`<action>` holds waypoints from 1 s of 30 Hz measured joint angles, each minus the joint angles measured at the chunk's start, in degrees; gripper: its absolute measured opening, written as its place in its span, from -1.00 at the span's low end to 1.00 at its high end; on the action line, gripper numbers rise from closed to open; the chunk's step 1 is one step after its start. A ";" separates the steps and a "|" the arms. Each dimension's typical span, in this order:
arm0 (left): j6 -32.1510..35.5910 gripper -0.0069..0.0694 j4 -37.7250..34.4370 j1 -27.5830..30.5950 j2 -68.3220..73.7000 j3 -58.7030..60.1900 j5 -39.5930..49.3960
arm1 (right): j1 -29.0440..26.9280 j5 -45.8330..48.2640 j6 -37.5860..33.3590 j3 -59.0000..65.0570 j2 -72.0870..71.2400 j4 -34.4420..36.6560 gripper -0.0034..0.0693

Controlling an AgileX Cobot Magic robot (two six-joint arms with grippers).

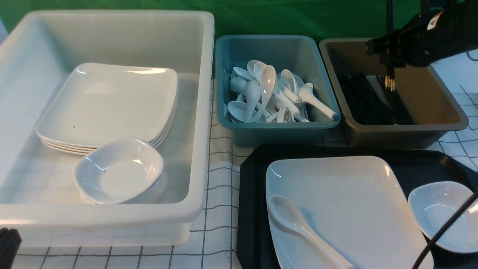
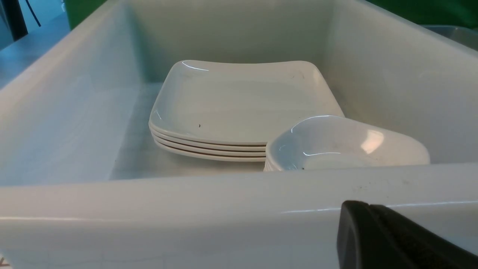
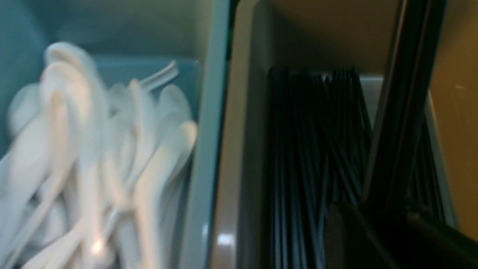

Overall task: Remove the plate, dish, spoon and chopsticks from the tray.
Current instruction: Use the right arm to put the chopsticks into the small storage box on the right, then use the left arm to grab a soup spoon from the plate

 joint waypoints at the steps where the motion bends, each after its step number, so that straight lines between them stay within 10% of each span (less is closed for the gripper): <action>1: 0.00 -0.81 0.00 0.00 0.00 0.00 0.00 | -0.08 0.00 0.00 0.01 0.37 0.00 -0.43; 17: 0.00 -0.81 0.00 0.00 0.00 0.00 0.00 | -0.67 2.06 5.83 -0.22 8.27 0.02 0.33; 26: 0.00 -0.81 0.00 0.00 0.00 0.00 0.00 | -0.67 29.44 -1.48 -0.22 -6.94 1.55 -0.72; 30: 0.00 -0.81 0.00 0.00 0.00 0.00 0.00 | -0.67 47.07 -5.23 -0.08 -16.89 4.45 -0.82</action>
